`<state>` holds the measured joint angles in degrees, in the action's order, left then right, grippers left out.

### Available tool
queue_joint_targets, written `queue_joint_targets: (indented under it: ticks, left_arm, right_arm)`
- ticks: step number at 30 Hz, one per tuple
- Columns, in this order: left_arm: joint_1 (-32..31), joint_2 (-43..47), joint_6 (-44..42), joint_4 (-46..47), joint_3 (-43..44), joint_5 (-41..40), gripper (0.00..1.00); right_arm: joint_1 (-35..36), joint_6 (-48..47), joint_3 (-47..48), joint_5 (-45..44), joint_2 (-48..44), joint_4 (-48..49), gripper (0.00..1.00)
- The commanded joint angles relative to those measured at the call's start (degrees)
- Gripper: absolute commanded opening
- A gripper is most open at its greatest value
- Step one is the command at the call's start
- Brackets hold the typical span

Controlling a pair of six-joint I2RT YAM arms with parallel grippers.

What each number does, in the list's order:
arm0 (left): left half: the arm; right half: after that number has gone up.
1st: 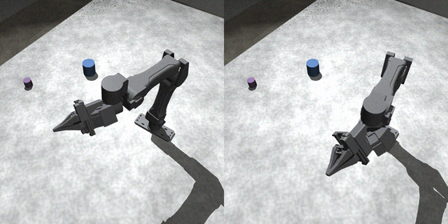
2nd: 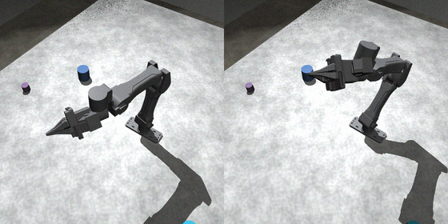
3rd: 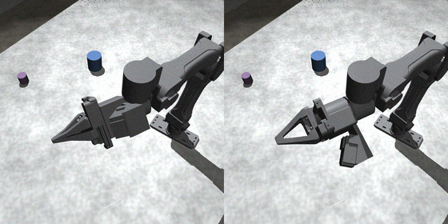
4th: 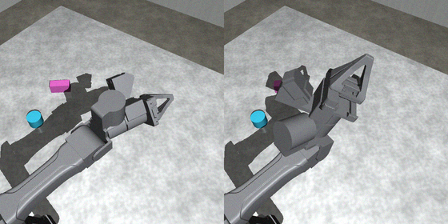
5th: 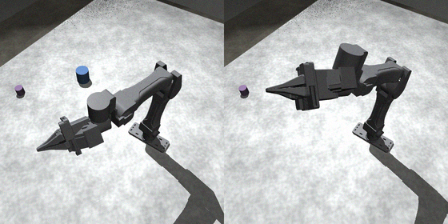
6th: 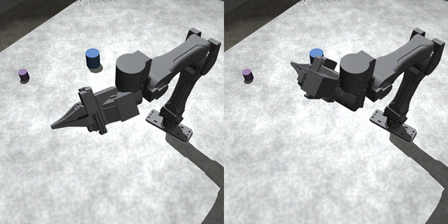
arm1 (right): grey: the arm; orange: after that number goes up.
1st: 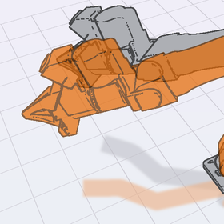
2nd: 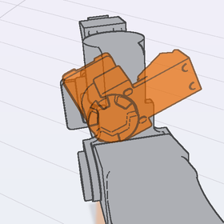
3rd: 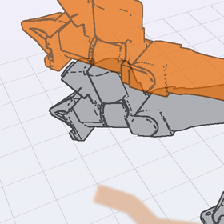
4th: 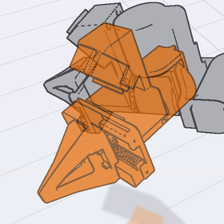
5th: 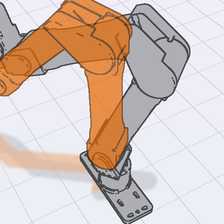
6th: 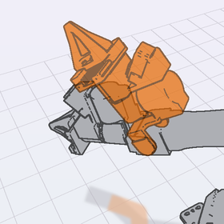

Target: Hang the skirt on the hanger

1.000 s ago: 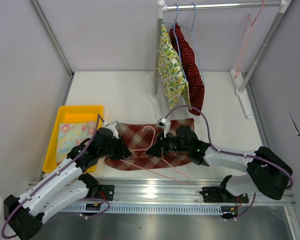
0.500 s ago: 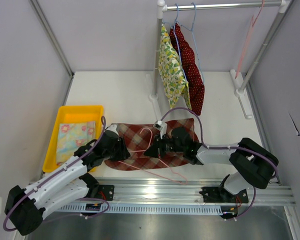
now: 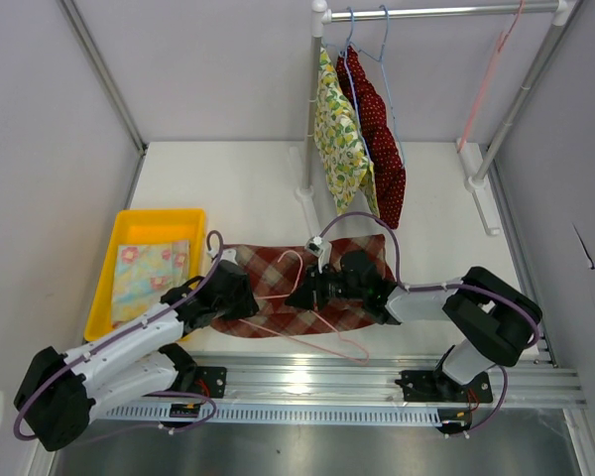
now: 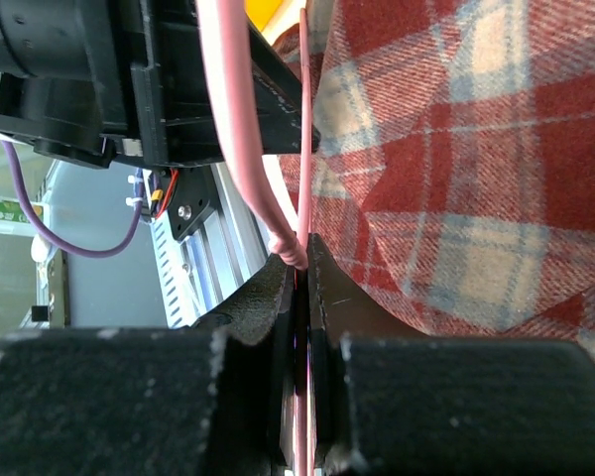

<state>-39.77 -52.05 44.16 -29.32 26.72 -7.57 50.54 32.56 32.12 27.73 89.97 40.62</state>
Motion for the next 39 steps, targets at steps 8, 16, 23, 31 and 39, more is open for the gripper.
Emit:
queue_joint_targets:
  ticks: [8, 16, 23, 31, 39]
  left_arm:
    - [-1.0, -2.7, 1.9, 4.4, -1.3, -5.1, 0.48]
    - [-1.3, -4.4, 1.1, 5.4, -0.3, -5.4, 0.26]
    - [-1.4, -3.0, -1.3, 0.4, 6.2, -4.6, 0.0]
    - [-1.5, -2.3, -3.3, -3.7, 11.5, -1.2, 0.0]
    - [-1.4, -1.2, -5.0, -8.6, 16.4, -0.4, 0.0]
  right_arm:
    - [-1.1, -0.3, -0.5, 0.7, 1.3, 3.6, 0.0]
    - [-1.4, -0.1, -0.1, 0.9, 2.0, 3.9, 0.0]
    - [-1.9, 1.1, 0.5, 3.3, 2.3, 5.3, 0.0]
    - [-4.3, 3.5, 1.0, 5.8, 2.2, 7.9, 0.0]
    - [-6.4, -0.5, 1.9, 4.4, -0.1, 1.9, 0.0]
